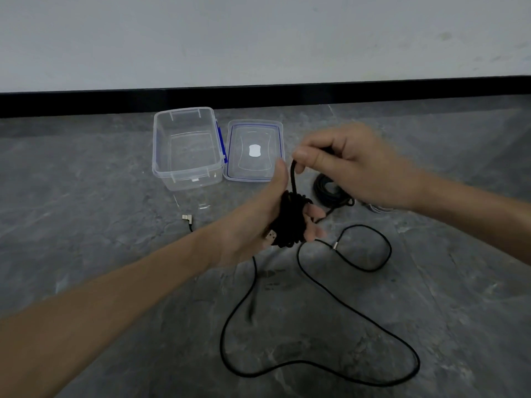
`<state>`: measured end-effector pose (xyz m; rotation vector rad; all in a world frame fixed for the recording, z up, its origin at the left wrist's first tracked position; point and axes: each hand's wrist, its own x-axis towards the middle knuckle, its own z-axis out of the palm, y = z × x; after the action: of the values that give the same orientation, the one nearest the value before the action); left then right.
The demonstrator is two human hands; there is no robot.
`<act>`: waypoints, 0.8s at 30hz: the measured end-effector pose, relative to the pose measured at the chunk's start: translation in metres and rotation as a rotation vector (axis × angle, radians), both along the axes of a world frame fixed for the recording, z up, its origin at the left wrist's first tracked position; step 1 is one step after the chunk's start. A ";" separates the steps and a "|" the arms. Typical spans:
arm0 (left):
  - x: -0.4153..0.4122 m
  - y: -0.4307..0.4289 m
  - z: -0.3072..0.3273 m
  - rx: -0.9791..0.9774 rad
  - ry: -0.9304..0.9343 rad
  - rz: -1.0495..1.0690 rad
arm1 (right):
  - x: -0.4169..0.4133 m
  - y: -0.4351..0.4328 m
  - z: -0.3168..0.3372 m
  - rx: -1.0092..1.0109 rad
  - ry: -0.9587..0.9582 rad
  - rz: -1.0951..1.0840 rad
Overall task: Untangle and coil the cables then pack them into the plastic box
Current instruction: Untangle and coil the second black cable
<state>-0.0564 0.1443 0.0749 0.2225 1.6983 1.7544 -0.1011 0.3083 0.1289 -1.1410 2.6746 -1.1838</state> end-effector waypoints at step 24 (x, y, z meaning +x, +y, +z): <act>-0.020 -0.002 0.025 0.337 0.131 0.548 | 0.048 -0.008 -0.071 -0.055 -0.518 -0.096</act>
<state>-0.0760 0.1418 0.0995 0.0148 1.6432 2.4812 -0.0527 0.3001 0.0576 -0.6005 2.3279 -1.3490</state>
